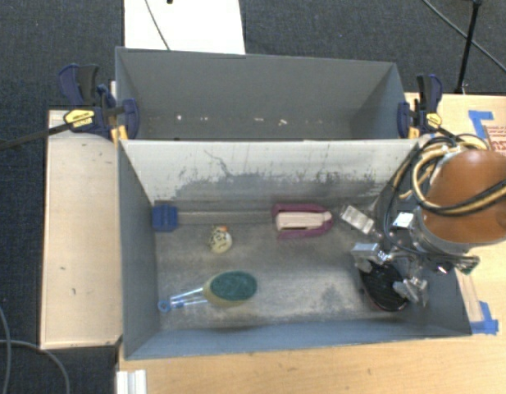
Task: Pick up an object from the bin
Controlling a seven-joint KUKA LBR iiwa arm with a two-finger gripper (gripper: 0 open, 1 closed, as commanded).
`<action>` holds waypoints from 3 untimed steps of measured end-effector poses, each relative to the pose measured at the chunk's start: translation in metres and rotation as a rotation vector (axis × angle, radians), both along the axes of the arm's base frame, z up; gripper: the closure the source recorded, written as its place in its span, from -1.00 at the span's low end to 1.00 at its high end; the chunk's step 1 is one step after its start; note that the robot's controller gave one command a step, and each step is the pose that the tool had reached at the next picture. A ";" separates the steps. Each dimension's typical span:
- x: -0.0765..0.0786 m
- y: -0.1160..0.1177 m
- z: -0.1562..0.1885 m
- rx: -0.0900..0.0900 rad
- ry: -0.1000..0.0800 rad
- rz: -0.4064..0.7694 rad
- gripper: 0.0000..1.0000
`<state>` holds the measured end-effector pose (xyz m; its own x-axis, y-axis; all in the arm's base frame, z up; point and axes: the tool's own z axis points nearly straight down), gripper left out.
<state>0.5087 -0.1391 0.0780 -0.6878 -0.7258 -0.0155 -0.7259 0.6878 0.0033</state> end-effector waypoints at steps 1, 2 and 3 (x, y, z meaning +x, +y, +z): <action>0.004 0.007 -0.001 0.015 0.012 0.174 -1.00; 0.015 -0.003 0.004 -0.006 -0.038 0.176 1.00; 0.012 0.006 0.000 0.010 -0.027 0.180 -1.00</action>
Offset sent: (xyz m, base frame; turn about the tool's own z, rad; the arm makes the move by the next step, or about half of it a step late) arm 0.0008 -0.0128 -0.0080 -0.1791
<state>0.5208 -0.1326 0.0778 -0.5463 -0.8366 -0.0405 -0.8370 0.5471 -0.0117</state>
